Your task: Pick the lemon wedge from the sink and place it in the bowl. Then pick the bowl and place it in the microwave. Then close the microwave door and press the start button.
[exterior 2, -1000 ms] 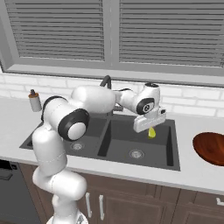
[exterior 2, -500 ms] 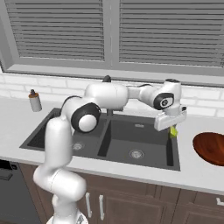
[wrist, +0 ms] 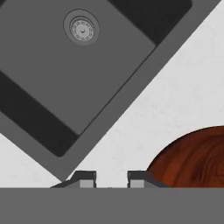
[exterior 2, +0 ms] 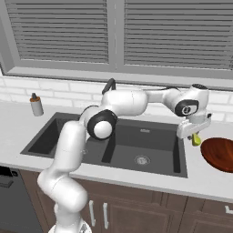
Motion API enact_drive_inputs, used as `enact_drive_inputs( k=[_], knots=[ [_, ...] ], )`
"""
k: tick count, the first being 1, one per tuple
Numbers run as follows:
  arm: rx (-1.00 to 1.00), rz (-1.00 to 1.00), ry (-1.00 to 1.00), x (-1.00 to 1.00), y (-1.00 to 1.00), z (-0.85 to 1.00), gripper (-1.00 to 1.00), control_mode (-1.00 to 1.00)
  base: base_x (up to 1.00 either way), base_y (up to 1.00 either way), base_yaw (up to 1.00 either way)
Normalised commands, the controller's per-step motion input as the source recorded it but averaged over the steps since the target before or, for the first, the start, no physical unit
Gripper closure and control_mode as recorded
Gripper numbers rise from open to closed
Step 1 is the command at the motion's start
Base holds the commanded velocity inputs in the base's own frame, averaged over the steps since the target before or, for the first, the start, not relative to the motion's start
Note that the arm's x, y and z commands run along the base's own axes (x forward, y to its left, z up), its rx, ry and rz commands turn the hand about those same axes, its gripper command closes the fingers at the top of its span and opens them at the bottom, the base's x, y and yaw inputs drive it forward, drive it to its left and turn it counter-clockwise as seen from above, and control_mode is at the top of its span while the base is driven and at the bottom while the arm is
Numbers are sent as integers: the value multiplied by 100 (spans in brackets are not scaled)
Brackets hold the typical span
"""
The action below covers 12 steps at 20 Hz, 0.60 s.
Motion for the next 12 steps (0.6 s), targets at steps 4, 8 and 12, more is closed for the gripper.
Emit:
enact_drive_inputs(
  k=[4,8,12],
  knots=[
    [0,0,-7,-2,-42,-16,100,-100,0,0,0],
    [0,0,-7,3,-37,-25,100,-100,0,0,0],
    [0,3,-6,13,-52,-29,100,-100,0,0,0]
  ],
)
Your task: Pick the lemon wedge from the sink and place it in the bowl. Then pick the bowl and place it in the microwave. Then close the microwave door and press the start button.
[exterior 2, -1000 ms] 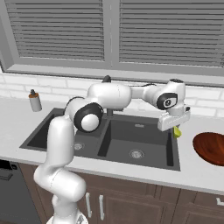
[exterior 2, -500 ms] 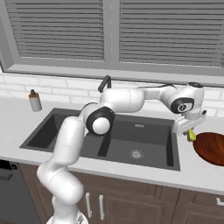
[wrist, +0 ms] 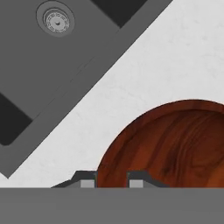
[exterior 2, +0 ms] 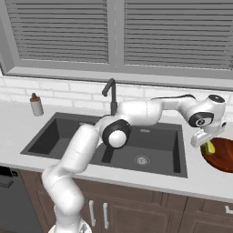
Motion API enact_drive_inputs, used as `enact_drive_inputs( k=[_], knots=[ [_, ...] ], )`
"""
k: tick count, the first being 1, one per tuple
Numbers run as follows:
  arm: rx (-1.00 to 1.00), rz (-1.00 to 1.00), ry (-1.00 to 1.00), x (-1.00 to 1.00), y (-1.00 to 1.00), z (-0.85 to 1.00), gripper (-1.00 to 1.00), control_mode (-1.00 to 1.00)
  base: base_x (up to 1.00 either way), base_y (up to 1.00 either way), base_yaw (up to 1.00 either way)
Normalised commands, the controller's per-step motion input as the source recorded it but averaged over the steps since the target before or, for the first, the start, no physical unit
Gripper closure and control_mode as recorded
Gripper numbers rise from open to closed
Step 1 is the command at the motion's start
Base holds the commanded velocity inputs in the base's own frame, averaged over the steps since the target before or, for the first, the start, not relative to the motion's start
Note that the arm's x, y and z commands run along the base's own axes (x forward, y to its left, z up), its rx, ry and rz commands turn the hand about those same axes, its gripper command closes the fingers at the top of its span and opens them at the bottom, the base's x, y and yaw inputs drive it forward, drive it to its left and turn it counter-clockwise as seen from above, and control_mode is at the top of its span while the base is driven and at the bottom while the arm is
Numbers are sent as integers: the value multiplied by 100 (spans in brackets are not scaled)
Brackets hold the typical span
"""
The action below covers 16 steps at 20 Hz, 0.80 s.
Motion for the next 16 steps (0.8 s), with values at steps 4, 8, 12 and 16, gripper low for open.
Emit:
enact_drive_inputs(
  k=[4,8,12,16],
  knots=[
    [0,3,-5,7,-34,-35,100,-100,0,0,0],
    [0,4,-3,12,-21,-39,100,-100,0,0,0],
    [0,4,-1,12,0,-45,100,-100,0,0,0],
    [0,2,0,32,0,-26,-100,-100,0,0,0]
  ],
)
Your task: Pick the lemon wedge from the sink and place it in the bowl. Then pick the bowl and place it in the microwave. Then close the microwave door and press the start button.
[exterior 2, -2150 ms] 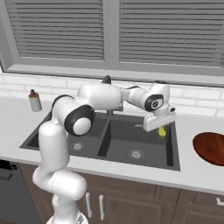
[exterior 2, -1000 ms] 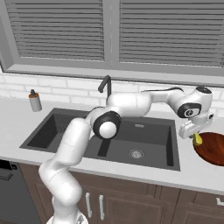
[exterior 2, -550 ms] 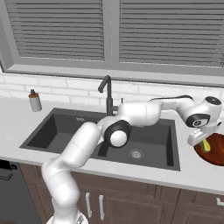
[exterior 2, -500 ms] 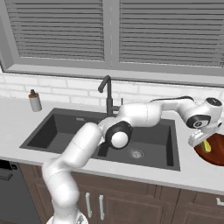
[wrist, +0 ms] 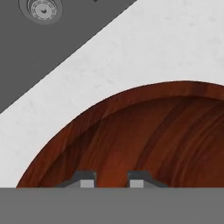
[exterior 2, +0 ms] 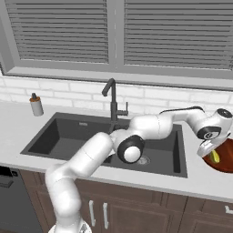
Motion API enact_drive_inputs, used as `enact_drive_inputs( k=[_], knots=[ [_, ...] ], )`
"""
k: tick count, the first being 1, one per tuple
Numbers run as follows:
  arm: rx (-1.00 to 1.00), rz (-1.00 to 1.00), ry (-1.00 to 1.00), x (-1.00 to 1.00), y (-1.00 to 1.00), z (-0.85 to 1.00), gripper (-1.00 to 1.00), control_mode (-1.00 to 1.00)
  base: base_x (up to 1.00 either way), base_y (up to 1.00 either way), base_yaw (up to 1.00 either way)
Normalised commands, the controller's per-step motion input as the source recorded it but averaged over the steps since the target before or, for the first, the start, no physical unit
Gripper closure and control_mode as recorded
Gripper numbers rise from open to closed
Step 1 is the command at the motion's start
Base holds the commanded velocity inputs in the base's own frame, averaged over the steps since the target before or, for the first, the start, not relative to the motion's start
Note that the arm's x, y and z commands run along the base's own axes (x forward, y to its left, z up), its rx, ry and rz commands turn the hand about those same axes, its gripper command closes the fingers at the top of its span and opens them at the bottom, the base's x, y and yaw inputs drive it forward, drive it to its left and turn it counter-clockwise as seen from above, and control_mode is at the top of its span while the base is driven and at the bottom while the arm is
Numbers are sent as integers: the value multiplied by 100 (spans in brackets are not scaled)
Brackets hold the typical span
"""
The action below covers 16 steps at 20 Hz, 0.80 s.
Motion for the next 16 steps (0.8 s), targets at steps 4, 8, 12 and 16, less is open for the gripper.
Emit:
enact_drive_inputs(
  k=[4,8,12,16],
  knots=[
    [0,3,0,19,-1,0,-100,-100,0,0,0],
    [-1,3,-7,1,12,0,-100,-100,0,0,0],
    [-12,-2,-15,0,61,10,-100,-100,0,0,0],
    [-17,-16,-15,-21,100,-17,-100,-100,0,0,0]
  ],
)
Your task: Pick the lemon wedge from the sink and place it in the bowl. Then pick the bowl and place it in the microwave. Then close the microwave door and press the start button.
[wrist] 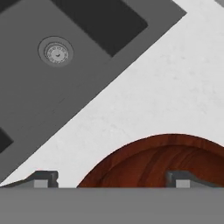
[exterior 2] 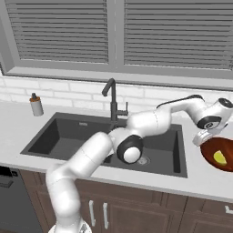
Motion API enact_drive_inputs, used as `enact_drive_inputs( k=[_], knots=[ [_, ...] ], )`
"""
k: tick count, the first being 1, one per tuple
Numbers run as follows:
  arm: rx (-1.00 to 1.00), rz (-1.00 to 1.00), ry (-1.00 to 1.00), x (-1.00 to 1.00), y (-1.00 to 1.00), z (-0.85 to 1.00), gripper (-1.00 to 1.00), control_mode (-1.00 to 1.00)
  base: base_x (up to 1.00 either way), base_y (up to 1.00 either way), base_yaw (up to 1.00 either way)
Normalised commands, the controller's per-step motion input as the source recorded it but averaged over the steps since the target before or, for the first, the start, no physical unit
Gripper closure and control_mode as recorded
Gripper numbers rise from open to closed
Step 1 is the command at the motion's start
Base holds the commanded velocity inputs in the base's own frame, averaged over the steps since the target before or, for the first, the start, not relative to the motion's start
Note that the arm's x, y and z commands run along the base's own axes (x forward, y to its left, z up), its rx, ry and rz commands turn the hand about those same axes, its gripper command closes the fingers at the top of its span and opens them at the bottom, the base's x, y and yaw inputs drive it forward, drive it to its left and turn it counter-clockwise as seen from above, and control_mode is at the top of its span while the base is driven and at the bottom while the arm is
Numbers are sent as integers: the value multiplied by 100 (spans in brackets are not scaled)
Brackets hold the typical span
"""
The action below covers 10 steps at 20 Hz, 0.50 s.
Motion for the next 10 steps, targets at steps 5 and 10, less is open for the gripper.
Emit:
enact_drive_inputs(
  k=[5,10],
  knots=[
    [-30,-27,1,-4,100,-15,-100,-100,0,0,0],
    [-35,-44,23,0,90,7,-100,-100,0,0,0]
  ],
)
